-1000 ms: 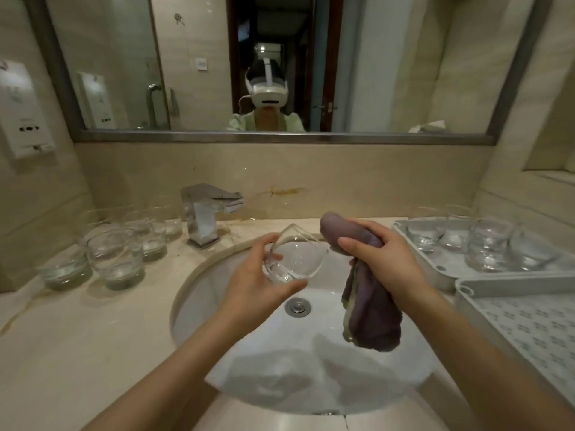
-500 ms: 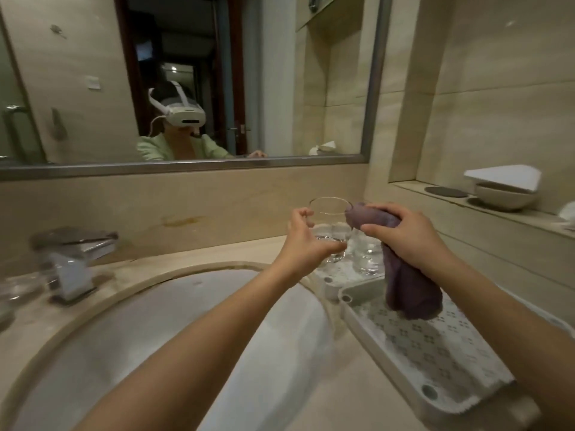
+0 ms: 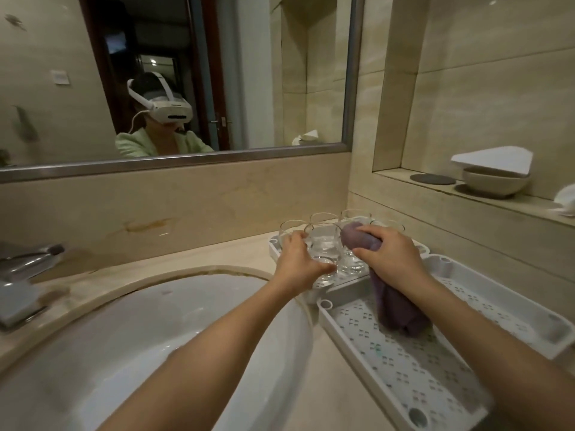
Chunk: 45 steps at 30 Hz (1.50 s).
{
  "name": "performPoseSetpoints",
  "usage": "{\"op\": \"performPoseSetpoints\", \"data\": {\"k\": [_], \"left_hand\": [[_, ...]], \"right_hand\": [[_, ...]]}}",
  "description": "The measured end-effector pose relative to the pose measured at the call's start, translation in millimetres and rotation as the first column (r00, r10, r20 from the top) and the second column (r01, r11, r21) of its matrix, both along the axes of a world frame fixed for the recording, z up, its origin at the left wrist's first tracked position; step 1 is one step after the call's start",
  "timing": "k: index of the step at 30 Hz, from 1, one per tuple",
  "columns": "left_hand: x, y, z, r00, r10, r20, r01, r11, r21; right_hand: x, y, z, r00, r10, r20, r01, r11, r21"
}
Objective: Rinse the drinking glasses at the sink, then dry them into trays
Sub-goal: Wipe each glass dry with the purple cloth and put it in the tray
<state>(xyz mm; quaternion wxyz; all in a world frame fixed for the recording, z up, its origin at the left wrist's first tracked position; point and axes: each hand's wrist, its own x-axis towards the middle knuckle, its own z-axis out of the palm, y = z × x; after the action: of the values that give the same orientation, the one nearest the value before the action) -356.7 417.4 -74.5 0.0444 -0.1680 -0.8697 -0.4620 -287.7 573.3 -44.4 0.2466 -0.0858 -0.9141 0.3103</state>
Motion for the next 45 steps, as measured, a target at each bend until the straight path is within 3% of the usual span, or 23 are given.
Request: {"op": "performPoseSetpoints", "data": {"k": [8, 13, 17, 23, 31, 36, 41, 45], "left_hand": [[0, -2, -10, 0.994, 0.096, -0.052, -0.104, 0.976, -0.189], [8, -18, 6, 0.994, 0.056, -0.093, -0.086, 0.928, -0.363], [28, -58, 45, 0.960, -0.010, -0.279, -0.142, 0.841, -0.522], [86, -153, 82, 0.864, -0.002, -0.504, -0.368, 0.681, -0.634], [177, -300, 48, 0.869, 0.309, -0.386, -0.494, 0.486, -0.722], [209, -375, 36, 0.791, 0.522, -0.317, -0.554, 0.395, -0.733], [203, -428, 45, 0.714, 0.614, -0.335, -0.631, 0.357, -0.689], [181, -460, 47, 0.707, 0.668, -0.231, -0.577, 0.357, -0.735]], "right_hand": [[3, -6, -2, 0.999, -0.011, 0.039, 0.006, 0.993, 0.122], [11, -21, 9, 1.000, 0.016, -0.014, -0.014, 0.987, 0.160], [18, -47, 33, 0.992, 0.092, -0.090, -0.078, 0.986, 0.145], [29, -132, 59, 0.925, 0.349, -0.148, -0.342, 0.937, 0.075], [54, -280, 46, 0.744, 0.660, -0.101, -0.663, 0.749, 0.010], [60, -368, 26, 0.636, 0.769, -0.069, -0.770, 0.638, 0.009], [53, -439, 22, 0.559, 0.820, -0.124, -0.826, 0.564, 0.002], [36, -483, 17, 0.551, 0.824, -0.134, -0.831, 0.557, 0.009]]}}
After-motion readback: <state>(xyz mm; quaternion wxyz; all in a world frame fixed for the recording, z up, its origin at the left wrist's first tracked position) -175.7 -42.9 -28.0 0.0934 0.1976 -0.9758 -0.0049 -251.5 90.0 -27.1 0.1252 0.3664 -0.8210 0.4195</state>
